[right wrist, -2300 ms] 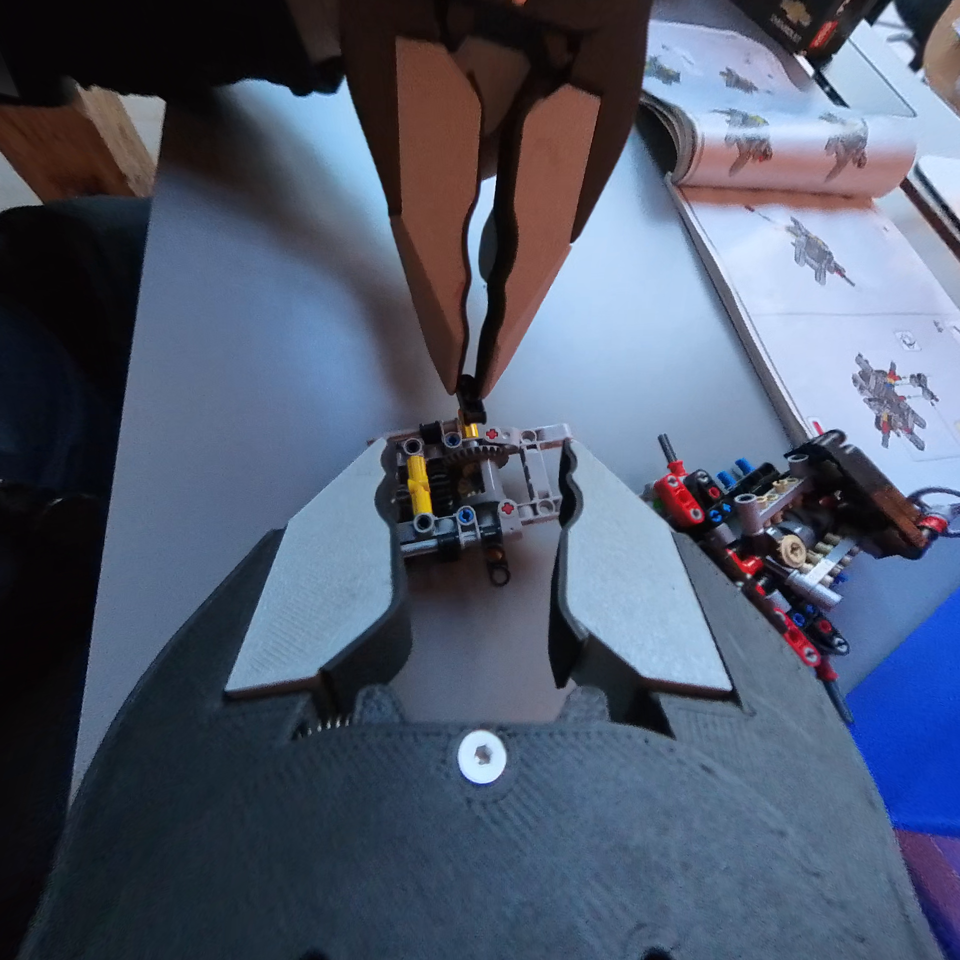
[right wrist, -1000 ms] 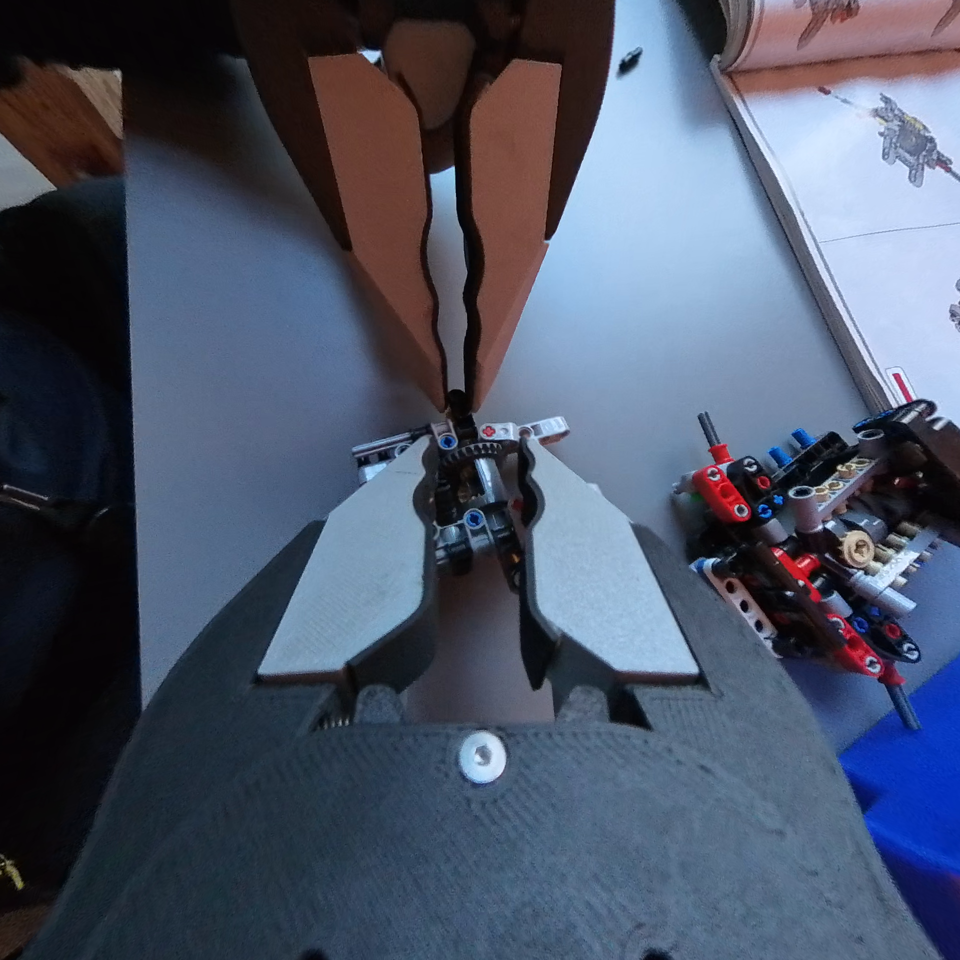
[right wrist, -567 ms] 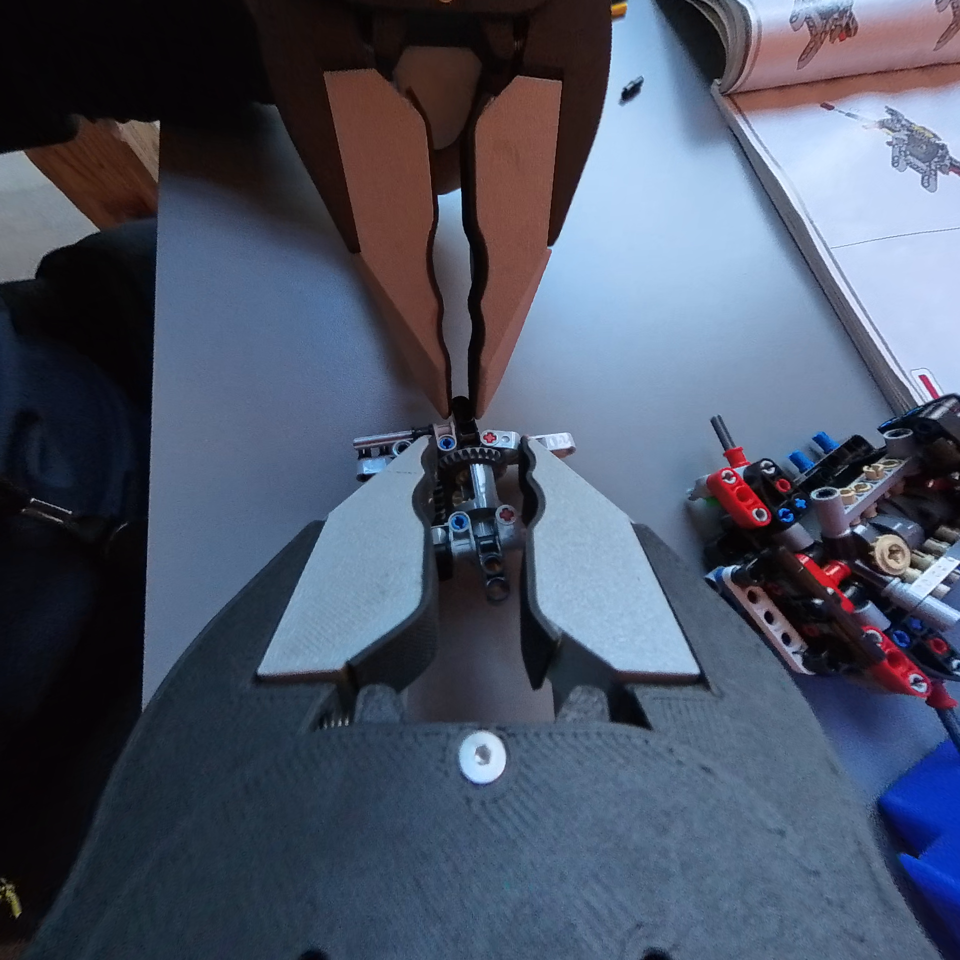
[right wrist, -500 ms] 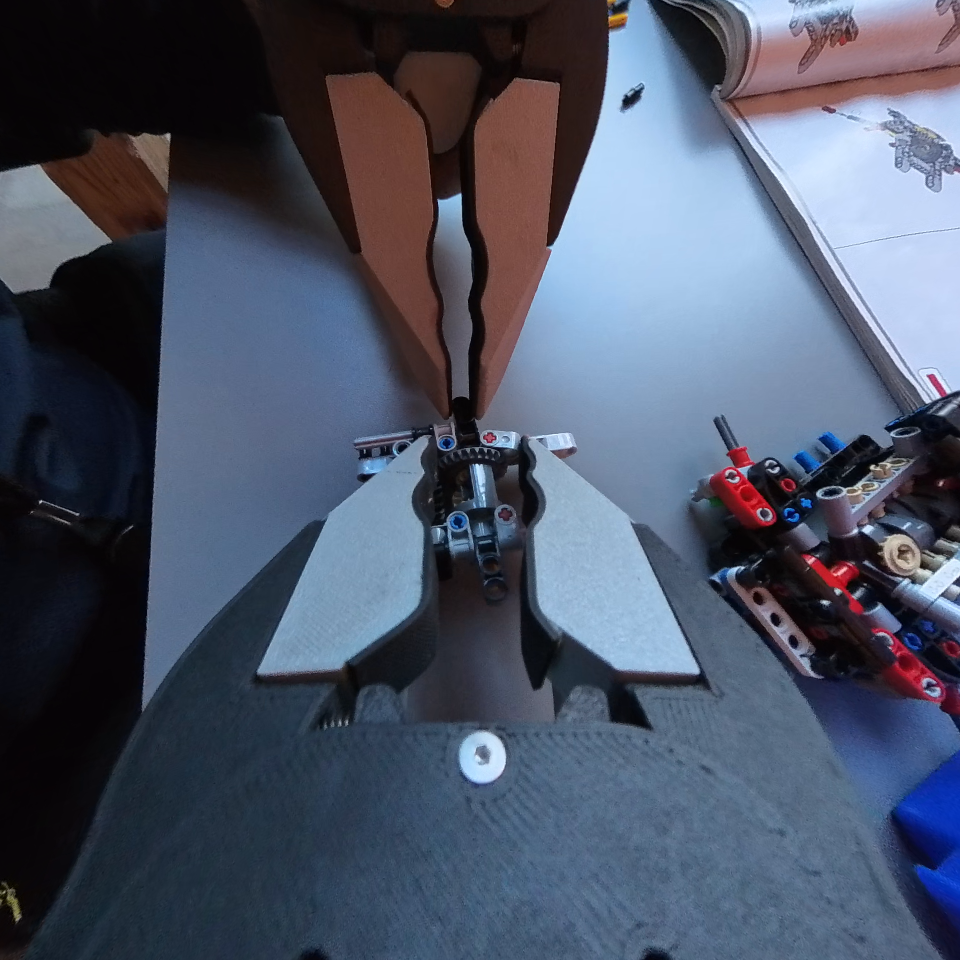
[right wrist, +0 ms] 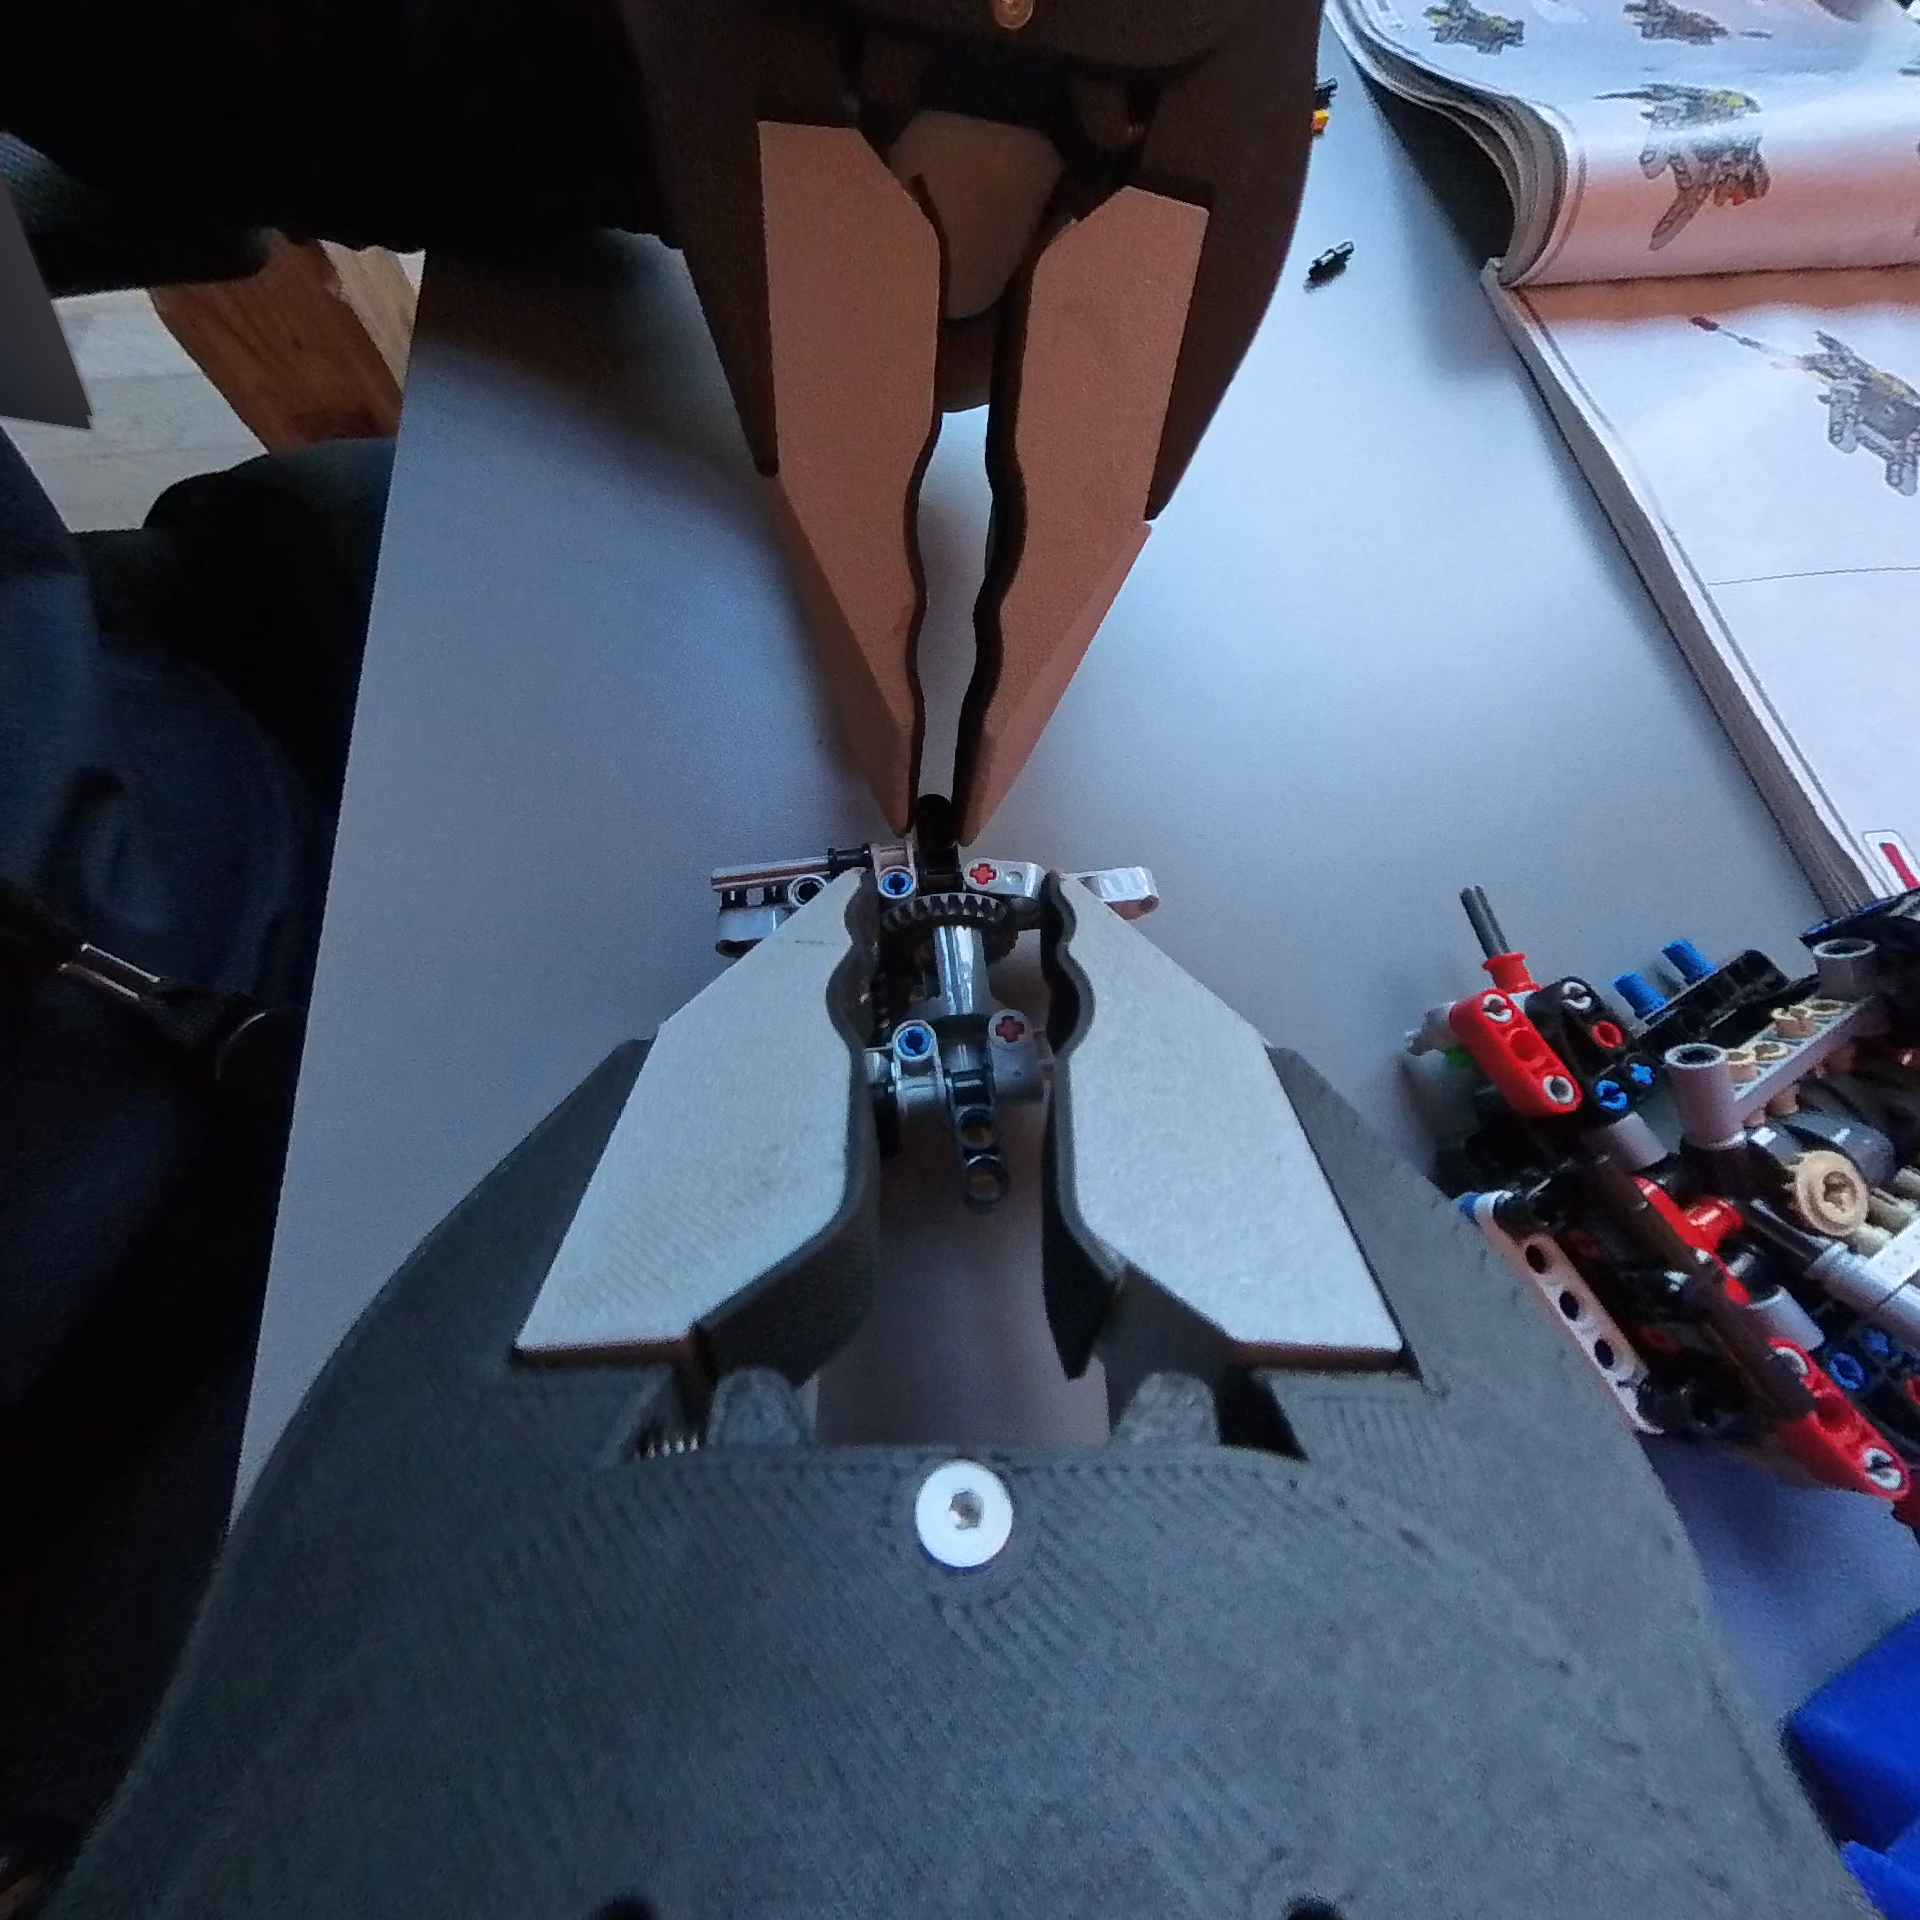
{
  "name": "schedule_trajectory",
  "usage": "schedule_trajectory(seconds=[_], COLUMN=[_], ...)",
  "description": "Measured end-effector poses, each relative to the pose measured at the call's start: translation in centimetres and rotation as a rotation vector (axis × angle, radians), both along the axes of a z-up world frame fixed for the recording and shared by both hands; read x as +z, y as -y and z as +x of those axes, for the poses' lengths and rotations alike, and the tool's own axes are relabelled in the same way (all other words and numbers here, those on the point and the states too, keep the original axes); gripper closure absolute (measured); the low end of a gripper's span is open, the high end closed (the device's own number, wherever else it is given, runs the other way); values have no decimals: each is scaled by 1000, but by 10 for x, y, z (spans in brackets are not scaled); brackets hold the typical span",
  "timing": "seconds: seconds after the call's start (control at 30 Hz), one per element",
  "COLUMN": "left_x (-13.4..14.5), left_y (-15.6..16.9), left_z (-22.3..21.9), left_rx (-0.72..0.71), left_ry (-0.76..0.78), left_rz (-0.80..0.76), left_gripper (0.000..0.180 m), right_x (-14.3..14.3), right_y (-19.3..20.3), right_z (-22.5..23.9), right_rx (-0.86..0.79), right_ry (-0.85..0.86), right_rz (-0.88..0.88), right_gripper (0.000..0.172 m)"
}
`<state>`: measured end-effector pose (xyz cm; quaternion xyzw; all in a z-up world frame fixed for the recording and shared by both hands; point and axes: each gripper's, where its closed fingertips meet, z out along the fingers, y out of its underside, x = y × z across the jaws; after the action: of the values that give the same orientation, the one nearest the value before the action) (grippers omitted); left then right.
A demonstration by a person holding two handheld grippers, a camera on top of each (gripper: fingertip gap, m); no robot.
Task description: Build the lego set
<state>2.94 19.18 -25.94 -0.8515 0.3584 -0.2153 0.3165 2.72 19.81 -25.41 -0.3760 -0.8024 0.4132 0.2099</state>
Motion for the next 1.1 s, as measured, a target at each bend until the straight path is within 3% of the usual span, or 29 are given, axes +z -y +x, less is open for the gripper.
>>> schedule_trajectory(seconds=[0.53, 0.77, 1.1], left_x=[1, 2, -9], left_y=[4, 5, 15], left_z=[3, -8, -25], left_rx=[-3, -10, -2], left_ry=[86, 70, 31], left_rz=[-56, -13, -88], left_gripper=[176, 176, 175], right_x=[0, 0, 0], right_y=[1, -2, -4], right_z=[2, 1, 2], right_rx=[0, -11, -4], right_ry=[14, -4, -3], right_rz=[-2, 19, 15], right_gripper=[138, 138, 141])
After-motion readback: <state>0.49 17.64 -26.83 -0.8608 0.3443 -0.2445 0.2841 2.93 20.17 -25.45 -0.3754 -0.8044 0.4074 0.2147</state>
